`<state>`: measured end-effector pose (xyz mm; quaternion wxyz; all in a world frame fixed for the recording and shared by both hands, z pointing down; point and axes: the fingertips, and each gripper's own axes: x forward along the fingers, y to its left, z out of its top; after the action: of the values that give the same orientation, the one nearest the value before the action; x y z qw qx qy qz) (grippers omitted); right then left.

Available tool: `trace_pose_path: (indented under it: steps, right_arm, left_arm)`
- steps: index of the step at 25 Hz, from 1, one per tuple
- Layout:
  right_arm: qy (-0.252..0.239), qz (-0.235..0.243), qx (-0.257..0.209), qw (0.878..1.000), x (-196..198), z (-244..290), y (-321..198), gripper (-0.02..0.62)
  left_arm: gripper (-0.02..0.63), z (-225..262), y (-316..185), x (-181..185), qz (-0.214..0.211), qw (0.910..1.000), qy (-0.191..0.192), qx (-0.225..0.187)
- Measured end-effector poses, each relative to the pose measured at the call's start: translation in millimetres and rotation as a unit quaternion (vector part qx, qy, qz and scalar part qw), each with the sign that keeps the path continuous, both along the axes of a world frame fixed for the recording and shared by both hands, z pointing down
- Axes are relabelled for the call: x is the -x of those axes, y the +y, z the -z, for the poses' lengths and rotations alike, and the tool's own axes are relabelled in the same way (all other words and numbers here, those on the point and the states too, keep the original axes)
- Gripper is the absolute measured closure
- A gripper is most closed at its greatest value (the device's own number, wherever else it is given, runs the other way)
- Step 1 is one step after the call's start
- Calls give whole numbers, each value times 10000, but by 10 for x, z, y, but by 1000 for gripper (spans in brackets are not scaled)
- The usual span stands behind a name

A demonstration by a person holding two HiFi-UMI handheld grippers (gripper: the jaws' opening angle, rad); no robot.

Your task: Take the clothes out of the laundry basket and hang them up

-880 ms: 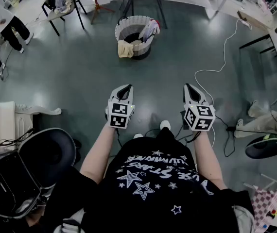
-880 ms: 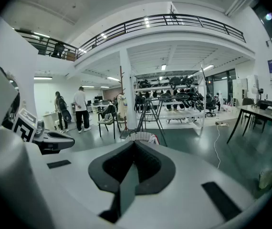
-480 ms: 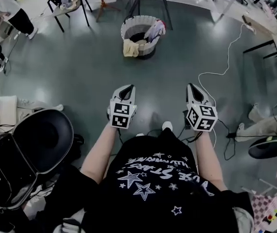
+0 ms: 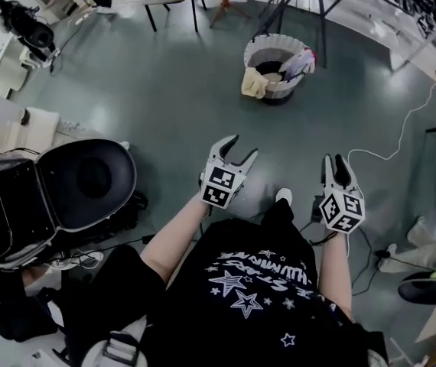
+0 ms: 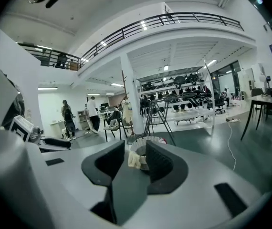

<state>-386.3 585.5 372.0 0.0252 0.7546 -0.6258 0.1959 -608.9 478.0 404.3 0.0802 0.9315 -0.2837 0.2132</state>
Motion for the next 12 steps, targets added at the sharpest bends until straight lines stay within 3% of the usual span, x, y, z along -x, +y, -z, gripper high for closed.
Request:
trace_pose_path:
  steps: [8,12]
  right_arm:
    - [-126,683,-27,9976,-784,-163,-630,372]
    - [-155,904,-16,9958,-1179,-157,-831,364]
  left_arm:
    - [291,27,-359,-725,609,9978,1,-249]
    - [285,29,-448,-1090,907,9956,63,-225]
